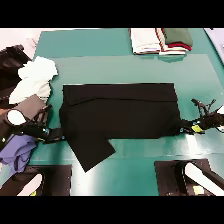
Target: Fold the shirts.
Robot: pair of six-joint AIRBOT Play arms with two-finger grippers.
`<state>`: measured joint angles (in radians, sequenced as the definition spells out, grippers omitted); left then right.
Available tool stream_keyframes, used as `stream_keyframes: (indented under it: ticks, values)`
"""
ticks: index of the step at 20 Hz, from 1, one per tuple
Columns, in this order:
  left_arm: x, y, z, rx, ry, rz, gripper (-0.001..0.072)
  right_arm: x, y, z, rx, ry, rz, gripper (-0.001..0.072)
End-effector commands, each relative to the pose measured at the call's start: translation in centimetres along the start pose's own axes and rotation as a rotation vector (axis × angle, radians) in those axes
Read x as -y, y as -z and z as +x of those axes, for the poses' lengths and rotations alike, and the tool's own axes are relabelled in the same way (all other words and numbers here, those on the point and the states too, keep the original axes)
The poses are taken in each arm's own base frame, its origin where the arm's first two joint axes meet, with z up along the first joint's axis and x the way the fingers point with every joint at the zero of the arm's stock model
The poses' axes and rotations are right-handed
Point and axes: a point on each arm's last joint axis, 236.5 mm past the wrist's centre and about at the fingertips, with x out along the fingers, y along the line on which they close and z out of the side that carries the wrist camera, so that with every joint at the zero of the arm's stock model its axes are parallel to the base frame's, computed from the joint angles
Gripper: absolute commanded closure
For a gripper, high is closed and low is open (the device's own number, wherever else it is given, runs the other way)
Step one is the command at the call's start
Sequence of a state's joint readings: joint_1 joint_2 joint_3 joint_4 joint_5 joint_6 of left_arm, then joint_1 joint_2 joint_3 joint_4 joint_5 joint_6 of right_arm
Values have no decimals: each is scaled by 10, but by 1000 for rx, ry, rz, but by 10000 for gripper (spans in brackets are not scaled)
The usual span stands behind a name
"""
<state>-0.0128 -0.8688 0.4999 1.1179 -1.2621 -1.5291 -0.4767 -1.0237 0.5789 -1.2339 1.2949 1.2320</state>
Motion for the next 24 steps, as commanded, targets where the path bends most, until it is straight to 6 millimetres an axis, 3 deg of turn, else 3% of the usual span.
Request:
stream_keyframes:
  ticks: [1, 8, 10, 11, 15, 20, 24]
  values:
    - [14, 12, 25, 3, 76, -32, 219, -4, -3, -8, 40, 7, -18, 692]
    - [26, 12, 37, 29, 68, 6, 240, -8, -3, -20, 86, 17, -39, 692]
    - [26, 13, 37, 22, 68, 13, 628, -10, -1, -22, 85, 16, -43, 692]
    - [28, 14, 34, 15, 68, 37, 687, -11, 1, -23, 84, 16, -46, 692]
    - [37, 9, 6, -3, 39, 154, 688, -9, 13, -32, 72, 48, -58, 693]
    - [62, 9, -41, 78, 62, 224, 688, 16, 53, -56, 9, 206, -62, 693]
    - [78, -13, -76, 204, 58, 274, 688, 9, 28, -90, 117, 230, -51, 694]
